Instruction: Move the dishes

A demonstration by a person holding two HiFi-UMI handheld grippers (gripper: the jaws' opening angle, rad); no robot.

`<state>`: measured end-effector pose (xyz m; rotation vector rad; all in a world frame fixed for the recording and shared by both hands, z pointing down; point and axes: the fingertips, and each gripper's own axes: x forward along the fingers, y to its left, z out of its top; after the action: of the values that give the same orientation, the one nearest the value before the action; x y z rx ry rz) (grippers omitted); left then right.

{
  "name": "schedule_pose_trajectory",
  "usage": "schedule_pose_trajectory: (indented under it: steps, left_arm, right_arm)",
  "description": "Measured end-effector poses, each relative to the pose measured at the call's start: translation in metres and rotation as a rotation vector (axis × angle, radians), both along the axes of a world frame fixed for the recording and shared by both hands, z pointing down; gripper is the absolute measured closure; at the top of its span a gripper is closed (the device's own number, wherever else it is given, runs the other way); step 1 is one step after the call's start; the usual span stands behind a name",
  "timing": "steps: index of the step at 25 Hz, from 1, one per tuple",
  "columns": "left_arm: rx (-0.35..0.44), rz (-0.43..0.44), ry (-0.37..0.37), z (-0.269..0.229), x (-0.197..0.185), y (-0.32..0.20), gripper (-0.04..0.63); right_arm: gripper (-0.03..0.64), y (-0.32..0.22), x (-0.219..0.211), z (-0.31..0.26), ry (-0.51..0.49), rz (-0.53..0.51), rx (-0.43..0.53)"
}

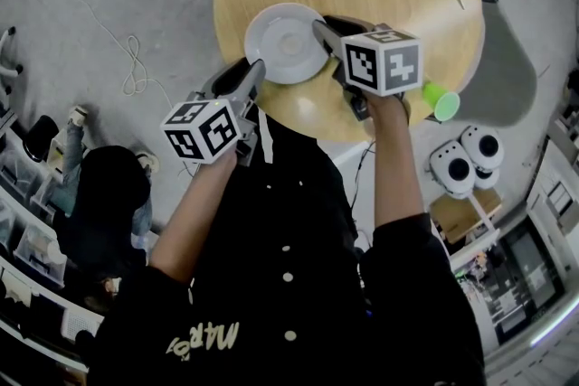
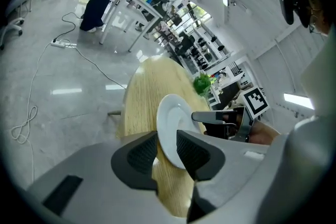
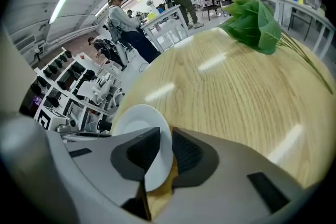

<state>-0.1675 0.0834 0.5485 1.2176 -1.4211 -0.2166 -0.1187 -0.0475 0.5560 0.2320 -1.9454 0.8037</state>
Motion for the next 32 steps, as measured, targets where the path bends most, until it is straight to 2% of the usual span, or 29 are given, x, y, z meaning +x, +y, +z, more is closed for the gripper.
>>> schedule_pose_trajectory:
  steps: [5,11,17,25,32]
  left_arm:
    - [-0.031,-0.020,0.001,0.006,-0.004,0.004,0.546]
    - [-0.051,-0.027,0.030,0.008,-0.009,0.005,0.554]
    - [-0.063,-0.002,0.033,0.000,-0.016,0.005,0.557]
    - [-0.062,0.088,-0.013,-0.026,-0.019,0.005,0.557]
    - [-0.072,0.229,-0.050,-0.036,-0.006,-0.006,0.557]
  right_arm:
    - [0.548,0.000,0.001,0.000,0.002,0.001,-0.014]
    - [0.555,0.003,0.002,-0.001,0.005,0.001,-0.034]
    - [0.560,0.008,0.005,-0.010,-0.011,0.057,-0.048]
    - [0.561,0.017,0.017,-0.039,-0.050,0.176,-0.039]
    - [0.566,0.027,0.054,-0.050,-0.059,0.356,-0.031]
